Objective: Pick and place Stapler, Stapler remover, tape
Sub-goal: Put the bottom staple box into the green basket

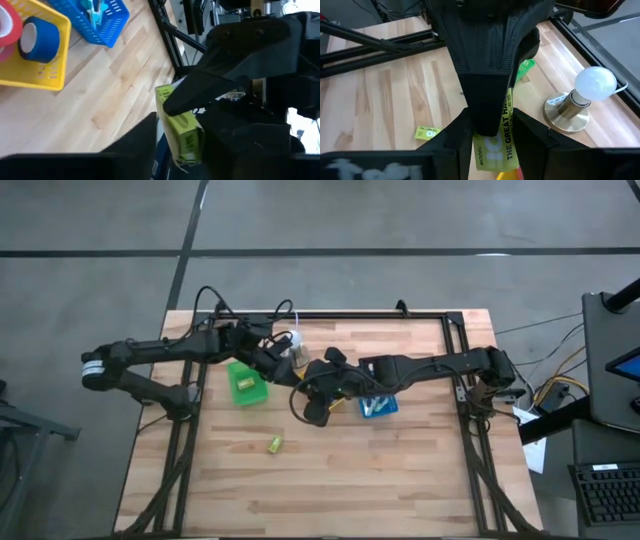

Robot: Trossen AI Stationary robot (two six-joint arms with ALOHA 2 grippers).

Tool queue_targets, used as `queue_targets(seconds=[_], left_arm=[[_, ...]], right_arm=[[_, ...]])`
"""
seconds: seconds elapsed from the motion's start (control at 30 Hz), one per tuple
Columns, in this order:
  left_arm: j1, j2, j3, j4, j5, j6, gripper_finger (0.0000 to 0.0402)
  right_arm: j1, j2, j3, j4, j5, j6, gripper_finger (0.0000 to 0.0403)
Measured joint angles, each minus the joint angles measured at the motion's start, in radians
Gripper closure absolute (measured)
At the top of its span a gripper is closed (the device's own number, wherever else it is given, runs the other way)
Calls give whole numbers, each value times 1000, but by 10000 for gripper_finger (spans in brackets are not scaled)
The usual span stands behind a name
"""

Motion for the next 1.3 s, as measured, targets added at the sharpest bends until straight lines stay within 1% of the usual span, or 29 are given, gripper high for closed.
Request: queue_targets(seconds=[0.13,0.17,0.2,0.4,0.47,0.57,0.67,0.8,0.9,1.03,1.13,1.17,1.2,1.3], left_arm=[[2,0,0,1,3,11,341],[3,0,0,0,2,17,355],[5,0,0,-5,-2,20,361],[23,0,0,-12,-4,29,361],[33,0,0,-30,-4,32,352],[54,-5,0,-88,-8,71,337],[81,-16,0,-193,-42,139,340],[128,-39,0,-366,-118,242,355],[172,-72,0,-502,-200,329,352],[252,-113,0,-715,-355,433,338],[305,-136,0,-854,-500,468,335],[321,-137,-2,-867,-535,475,336],[336,-136,-6,-862,-548,489,337],[359,-127,-32,-824,-534,525,342]], right_arm=[[0,0,-1,2,-1,9,274],[0,0,-1,1,-1,10,267],[0,-2,-1,3,-1,11,259],[3,-27,0,-31,-2,67,194],[7,-36,0,-63,-2,71,172],[16,-47,0,-118,-1,66,146],[24,-53,0,-159,0,64,128],[29,-52,0,-182,2,64,116],[34,-51,-1,-191,3,63,113],[36,-48,-17,-194,3,62,116],[36,-48,-29,-194,4,60,123],[36,-48,-33,-194,4,60,125],[36,-48,-38,-193,4,60,127],[36,-48,-62,-174,3,60,132]])
